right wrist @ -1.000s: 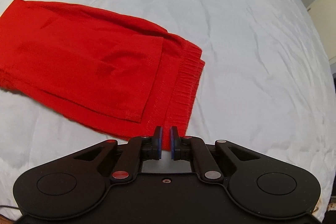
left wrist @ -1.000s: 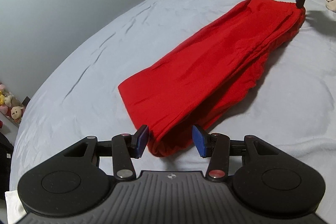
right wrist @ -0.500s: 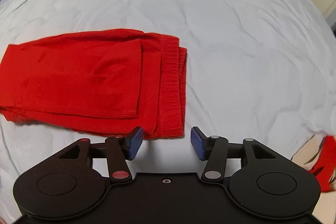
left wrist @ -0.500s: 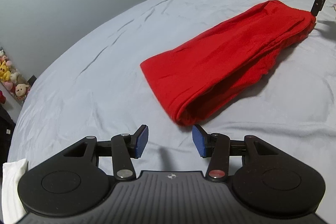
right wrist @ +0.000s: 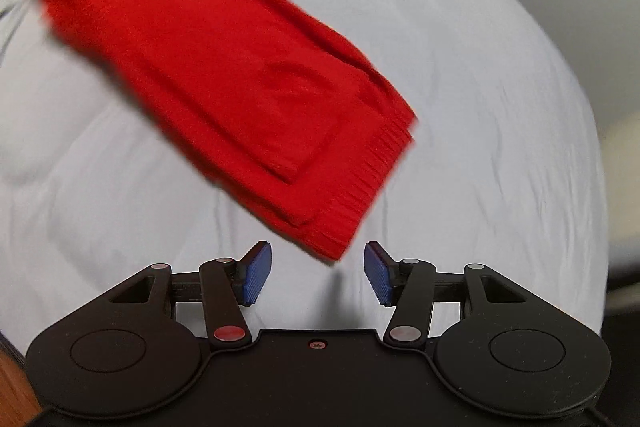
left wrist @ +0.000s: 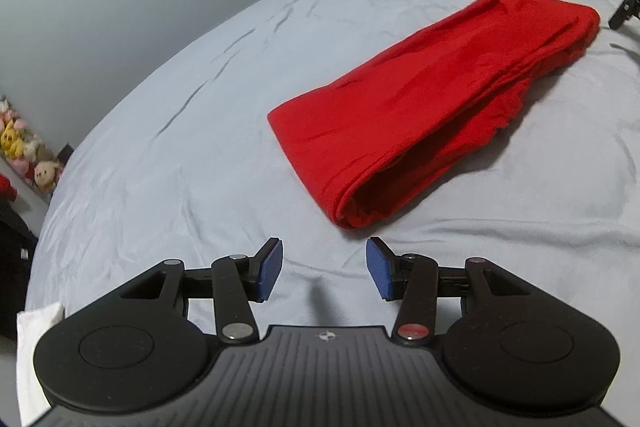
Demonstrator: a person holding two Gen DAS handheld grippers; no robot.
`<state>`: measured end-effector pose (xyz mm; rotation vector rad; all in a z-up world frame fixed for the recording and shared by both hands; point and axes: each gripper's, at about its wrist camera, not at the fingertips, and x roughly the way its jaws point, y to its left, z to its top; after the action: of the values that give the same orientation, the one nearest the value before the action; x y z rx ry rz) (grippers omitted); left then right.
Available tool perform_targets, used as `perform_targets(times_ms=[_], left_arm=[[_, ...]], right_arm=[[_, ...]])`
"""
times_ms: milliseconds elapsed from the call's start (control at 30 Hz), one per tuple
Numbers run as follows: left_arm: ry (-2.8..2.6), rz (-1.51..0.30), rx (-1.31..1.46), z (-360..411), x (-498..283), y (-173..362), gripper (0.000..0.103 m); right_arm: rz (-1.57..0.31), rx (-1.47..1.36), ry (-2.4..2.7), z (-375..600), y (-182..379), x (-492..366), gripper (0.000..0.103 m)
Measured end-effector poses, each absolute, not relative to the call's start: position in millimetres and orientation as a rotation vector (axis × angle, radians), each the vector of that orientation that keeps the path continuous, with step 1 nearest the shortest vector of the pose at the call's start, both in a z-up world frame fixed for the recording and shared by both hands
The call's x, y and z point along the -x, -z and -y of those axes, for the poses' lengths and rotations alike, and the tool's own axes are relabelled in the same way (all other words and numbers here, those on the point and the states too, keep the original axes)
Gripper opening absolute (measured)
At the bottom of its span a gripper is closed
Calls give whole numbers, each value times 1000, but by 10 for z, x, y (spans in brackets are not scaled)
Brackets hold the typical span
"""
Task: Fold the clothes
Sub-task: 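Grasp the end of the folded pants with the right tool and lift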
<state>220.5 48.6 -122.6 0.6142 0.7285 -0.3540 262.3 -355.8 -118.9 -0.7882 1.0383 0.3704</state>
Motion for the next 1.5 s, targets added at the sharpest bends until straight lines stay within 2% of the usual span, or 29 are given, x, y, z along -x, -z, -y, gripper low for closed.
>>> perform_targets(times_ms=[367, 433, 500, 800, 833, 867, 900, 1100, 1500], left_arm=[[415, -725, -669, -306, -2365, 1183, 45], [424, -724, -668, -268, -2397, 1176, 45], [431, -725, -671, -235, -2431, 1180, 45], [444, -744, -667, -159, -2574, 1256, 45], [446, -744, -664, -156, -2584, 1264, 45], [446, -741, -664, -150, -2589, 1272, 45], [448, -736, -664, -145, -2589, 1277, 45], [466, -738, -673, -108, -2599, 1305, 45], [541, -828, -610, -201, -2761, 1489, 42]], right_arm=[[-852, 1229, -608, 3227, 1394, -2383, 51], [-801, 1326, -645, 3208, 1489, -2351, 56], [-738, 1442, -676, 3168, 1602, -2294, 68], [-651, 1560, -625, 3167, 1797, -2439, 66], [-644, 1575, -623, 3161, 1814, -2454, 63], [-637, 1589, -622, 3155, 1831, -2468, 54], [-642, 1602, -620, 3135, 1847, -2480, 39], [-643, 1661, -608, 3025, 1851, -2523, 18], [-584, 1681, -511, 2554, 1185, -2791, 12]])
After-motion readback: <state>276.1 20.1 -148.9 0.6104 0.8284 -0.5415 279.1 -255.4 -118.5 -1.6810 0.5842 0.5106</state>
